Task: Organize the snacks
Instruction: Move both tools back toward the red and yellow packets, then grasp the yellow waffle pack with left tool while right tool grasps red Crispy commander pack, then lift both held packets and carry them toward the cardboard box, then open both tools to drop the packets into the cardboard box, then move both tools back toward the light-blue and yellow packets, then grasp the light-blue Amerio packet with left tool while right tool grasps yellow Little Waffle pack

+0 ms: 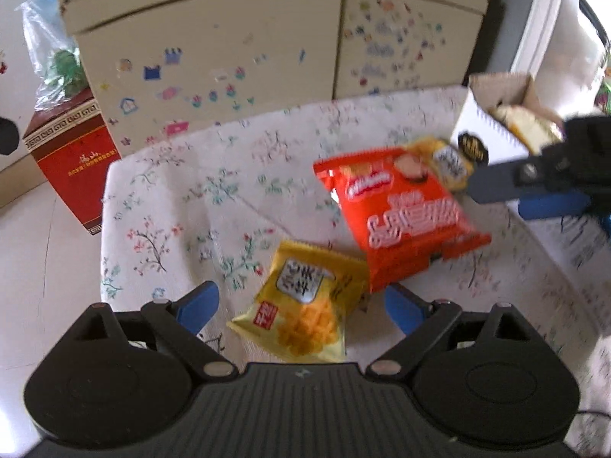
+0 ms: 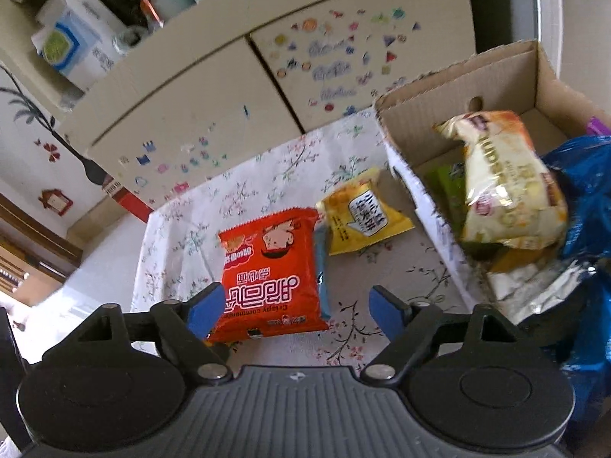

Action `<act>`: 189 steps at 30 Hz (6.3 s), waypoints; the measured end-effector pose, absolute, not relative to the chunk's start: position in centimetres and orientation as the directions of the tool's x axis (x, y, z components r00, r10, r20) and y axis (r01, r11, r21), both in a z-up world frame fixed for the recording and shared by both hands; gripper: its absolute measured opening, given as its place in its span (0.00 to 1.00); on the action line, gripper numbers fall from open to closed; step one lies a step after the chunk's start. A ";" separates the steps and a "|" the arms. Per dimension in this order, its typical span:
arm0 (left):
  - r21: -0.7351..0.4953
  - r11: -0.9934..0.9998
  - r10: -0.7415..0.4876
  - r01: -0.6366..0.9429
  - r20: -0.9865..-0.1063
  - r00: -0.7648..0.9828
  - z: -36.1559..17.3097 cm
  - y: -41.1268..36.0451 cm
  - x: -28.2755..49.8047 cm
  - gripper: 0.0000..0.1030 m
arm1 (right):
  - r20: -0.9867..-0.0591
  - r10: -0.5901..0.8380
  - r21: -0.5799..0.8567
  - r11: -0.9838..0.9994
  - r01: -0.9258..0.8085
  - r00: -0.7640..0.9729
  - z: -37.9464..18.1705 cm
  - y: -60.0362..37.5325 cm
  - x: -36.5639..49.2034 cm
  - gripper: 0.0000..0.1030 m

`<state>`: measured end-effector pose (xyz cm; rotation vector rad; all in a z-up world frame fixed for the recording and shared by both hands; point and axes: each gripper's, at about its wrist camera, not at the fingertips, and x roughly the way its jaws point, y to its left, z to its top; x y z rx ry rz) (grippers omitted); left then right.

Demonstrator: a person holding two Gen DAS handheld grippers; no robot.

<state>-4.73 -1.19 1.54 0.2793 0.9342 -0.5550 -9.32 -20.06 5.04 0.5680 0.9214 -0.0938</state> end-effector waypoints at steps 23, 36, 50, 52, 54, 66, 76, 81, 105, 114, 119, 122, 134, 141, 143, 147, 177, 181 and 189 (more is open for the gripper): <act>0.010 0.813 -0.339 0.582 -0.805 0.487 -0.5 -1.4 -4.1 0.89 | -0.832 0.100 0.272 0.931 0.244 0.545 0.9 -15.6 -4.1 0.90; -0.040 0.816 -0.382 0.576 -0.786 0.486 0.5 -1.4 -4.5 0.48 | -0.818 0.086 0.265 0.934 0.241 0.568 2.1 -16.0 -4.9 0.71; -0.136 0.873 -0.400 0.469 -0.751 0.526 3.3 -0.2 -3.9 0.47 | -0.775 0.077 0.280 0.932 0.231 0.627 6.2 -17.1 -7.6 0.71; -0.143 0.875 -0.404 0.462 -0.742 0.535 3.9 -0.2 -4.0 0.47 | -0.768 0.076 0.286 0.929 0.234 0.636 6.6 -17.5 -8.1 0.71; -0.143 0.876 -0.408 0.460 -0.729 0.550 4.6 -0.2 -4.2 0.47 | -0.758 0.075 0.293 0.927 0.235 0.648 7.3 -17.8 -8.6 0.71; -0.182 0.874 -0.447 0.451 -0.667 0.596 8.1 -0.6 -4.9 0.47 | -0.708 0.066 0.351 0.897 0.269 0.703 10.3 -20.0 -12.9 0.71; -0.205 0.874 -0.453 0.440 -0.670 0.588 8.1 -1.8 -4.7 0.47 | -0.707 0.040 0.345 0.891 0.295 0.706 10.6 -21.0 -13.7 0.71; -0.223 0.865 -0.475 0.450 -0.657 0.585 8.6 -3.0 -4.9 0.47 | -0.685 0.016 0.355 0.880 0.315 0.728 11.5 -22.1 -14.6 0.71; -0.272 0.710 -0.659 0.649 -0.580 0.478 10.4 -12.9 -8.6 0.48 | -0.635 -0.197 0.393 0.750 0.532 0.747 12.9 -30.6 -19.9 0.71; -0.282 0.629 -0.707 0.724 -0.594 0.383 9.2 -16.7 -10.8 0.48 | -0.655 -0.258 0.410 0.668 0.621 0.711 12.2 -32.6 -21.4 0.71; -0.293 0.591 -0.729 0.752 -0.594 0.341 8.7 -18.4 -11.7 0.48 | -0.665 -0.280 0.404 0.646 0.648 0.693 11.9 -33.0 -21.8 0.71; -0.292 0.569 -0.737 0.769 -0.596 0.319 8.4 -19.1 -12.3 0.48 | -0.674 -0.292 0.396 0.632 0.666 0.678 11.7 -33.3 -22.0 0.71; -0.276 0.597 -0.735 0.754 -0.565 0.375 9.8 -18.1 -12.1 0.79 | -0.654 -0.296 0.424 0.618 0.662 0.696 11.7 -33.3 -22.3 0.82; -0.276 0.660 -0.703 0.699 -0.554 0.445 12.0 -14.7 -9.7 0.80 | -0.617 -0.215 0.454 0.688 0.566 0.757 12.1 -31.8 -20.8 0.82; -0.281 0.674 -0.695 0.683 -0.554 0.458 12.7 -13.5 -9.0 0.81 | -0.603 -0.189 0.463 0.707 0.534 0.775 12.3 -31.2 -20.4 0.83; -0.268 0.718 -0.659 0.643 -0.558 0.504 14.2 -10.4 -7.9 0.83 | -0.585 -0.127 0.489 0.732 0.474 0.801 12.6 -30.3 -19.4 0.83; 0.008 0.774 -0.372 0.633 -0.804 0.464 0.2 -11.3 -2.9 0.79 | -0.628 0.193 0.605 0.730 0.318 0.754 8.3 -24.8 -10.8 0.79; -0.035 0.796 -0.381 0.604 -0.805 0.455 0.1 -9.7 -2.2 0.68 | -0.651 0.187 0.567 0.765 0.307 0.736 7.4 -24.0 -9.6 0.78; -0.054 0.868 -0.329 0.494 -0.807 0.489 0.7 -5.5 -0.8 0.59 | -0.710 0.082 0.384 0.878 0.287 0.699 5.5 -21.3 -6.7 0.73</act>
